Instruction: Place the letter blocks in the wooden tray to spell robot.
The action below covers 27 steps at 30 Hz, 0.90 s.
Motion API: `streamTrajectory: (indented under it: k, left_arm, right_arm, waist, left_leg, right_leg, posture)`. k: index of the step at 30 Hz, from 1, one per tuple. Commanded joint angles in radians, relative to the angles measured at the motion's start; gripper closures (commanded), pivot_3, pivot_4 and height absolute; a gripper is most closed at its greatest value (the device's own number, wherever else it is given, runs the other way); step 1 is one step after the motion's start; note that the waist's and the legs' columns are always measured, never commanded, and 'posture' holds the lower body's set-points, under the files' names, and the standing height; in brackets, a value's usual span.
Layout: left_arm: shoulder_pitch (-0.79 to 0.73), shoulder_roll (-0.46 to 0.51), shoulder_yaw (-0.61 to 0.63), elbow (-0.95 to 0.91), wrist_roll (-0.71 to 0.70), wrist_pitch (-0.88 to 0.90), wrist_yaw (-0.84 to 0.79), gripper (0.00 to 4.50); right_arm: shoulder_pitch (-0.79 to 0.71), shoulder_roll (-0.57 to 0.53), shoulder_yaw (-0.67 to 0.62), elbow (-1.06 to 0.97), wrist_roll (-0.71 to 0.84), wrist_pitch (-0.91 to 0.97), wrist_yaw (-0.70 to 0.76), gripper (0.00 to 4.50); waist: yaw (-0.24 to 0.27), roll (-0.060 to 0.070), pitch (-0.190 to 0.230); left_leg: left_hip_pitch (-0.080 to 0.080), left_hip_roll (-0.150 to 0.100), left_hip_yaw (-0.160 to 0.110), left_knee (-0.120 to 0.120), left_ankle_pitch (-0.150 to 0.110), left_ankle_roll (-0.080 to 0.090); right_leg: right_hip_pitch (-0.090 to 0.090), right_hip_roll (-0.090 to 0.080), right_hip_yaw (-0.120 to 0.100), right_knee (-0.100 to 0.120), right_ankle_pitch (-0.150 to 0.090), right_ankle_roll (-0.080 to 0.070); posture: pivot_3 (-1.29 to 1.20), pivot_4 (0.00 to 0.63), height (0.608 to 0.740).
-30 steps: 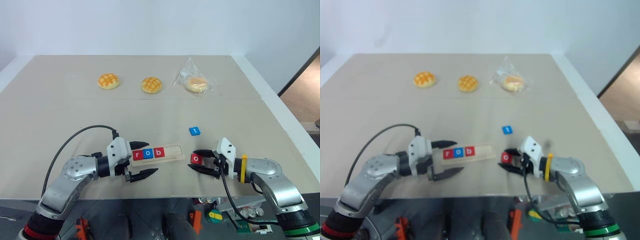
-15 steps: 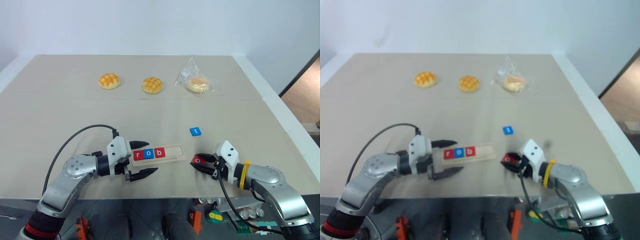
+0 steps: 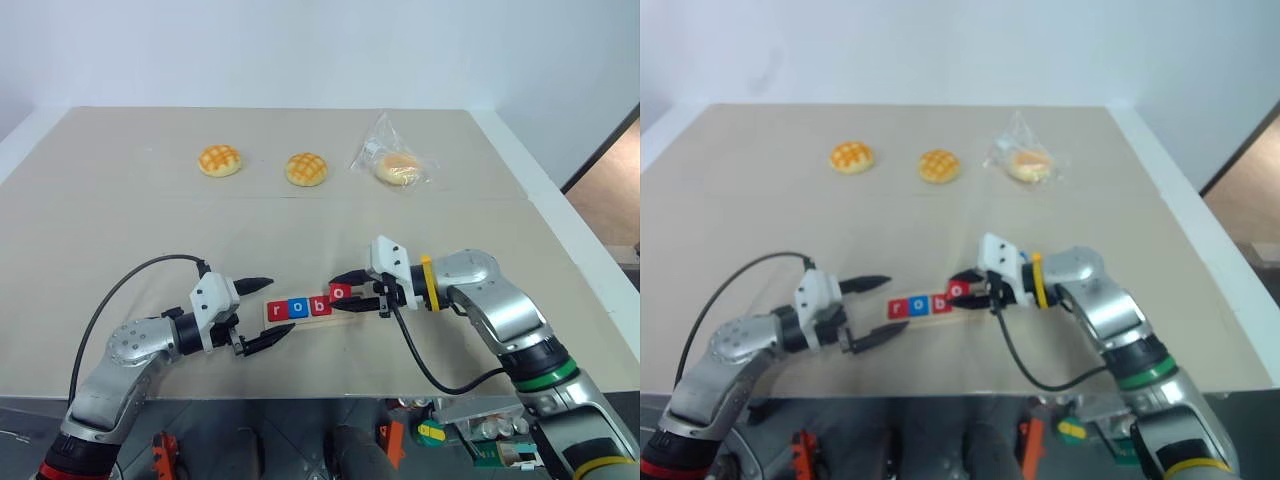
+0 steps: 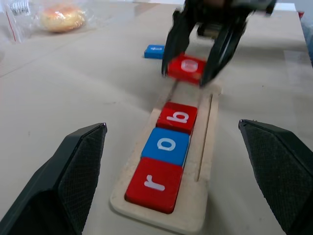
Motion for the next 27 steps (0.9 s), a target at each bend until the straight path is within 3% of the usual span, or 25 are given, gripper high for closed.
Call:
streamTrajectory:
  k: [1, 19, 20, 27]
  left_arm:
    - [0.004, 0.004, 0.017, -0.03, 0.004, -0.021, 0.008, 0.0]
    - [0.012, 0.006, 0.004, -0.103, 0.01, 0.007, 0.043, 0.0]
    - [0.013, 0.006, 0.004, -0.105, 0.01, 0.007, 0.043, 0.0]
    - [0.023, 0.007, 0.003, -0.11, 0.016, 0.008, 0.048, 0.0]
  right_arm:
    - [-0.054, 0.015, 0.001, 0.089, -0.025, -0.095, 0.068, 3.27]
    - [-0.114, 0.088, 0.003, 0.304, -0.109, -0.242, 0.156, 3.27]
    - [-0.114, 0.089, 0.003, 0.31, -0.113, -0.252, 0.158, 2.77]
    - [-0.129, 0.1, 0.005, 0.34, -0.123, -0.268, 0.171, 2.77]
  waist:
    - [-0.001, 0.0, 0.0]
    - [-0.003, 0.0, 0.0]
    - [-0.003, 0.0, 0.0]
    - [-0.003, 0.0, 0.0]
  left_leg:
    - [0.0, 0.0, 0.0, 0.0, 0.0, 0.0]
    - [0.001, 0.002, -0.001, 0.0, 0.0, 0.0]
    - [0.001, 0.002, -0.001, 0.0, 0.0, 0.0]
    - [0.002, 0.002, -0.001, 0.0, 0.0, 0.0]
  right_leg:
    - [0.0, 0.0, 0.0, 0.0, 0.0, 0.0]
    - [0.0, 0.002, -0.001, 0.001, 0.001, -0.002]
    - [0.0, 0.002, -0.001, 0.001, 0.001, -0.002]
    - [0.0, 0.002, -0.001, 0.001, 0.004, -0.006]
  posture:
    - [0.0, 0.15, 0.74]
    - [0.0, 0.15, 0.74]
    - [0.0, 0.15, 0.74]
    - [0.0, 0.15, 0.74]
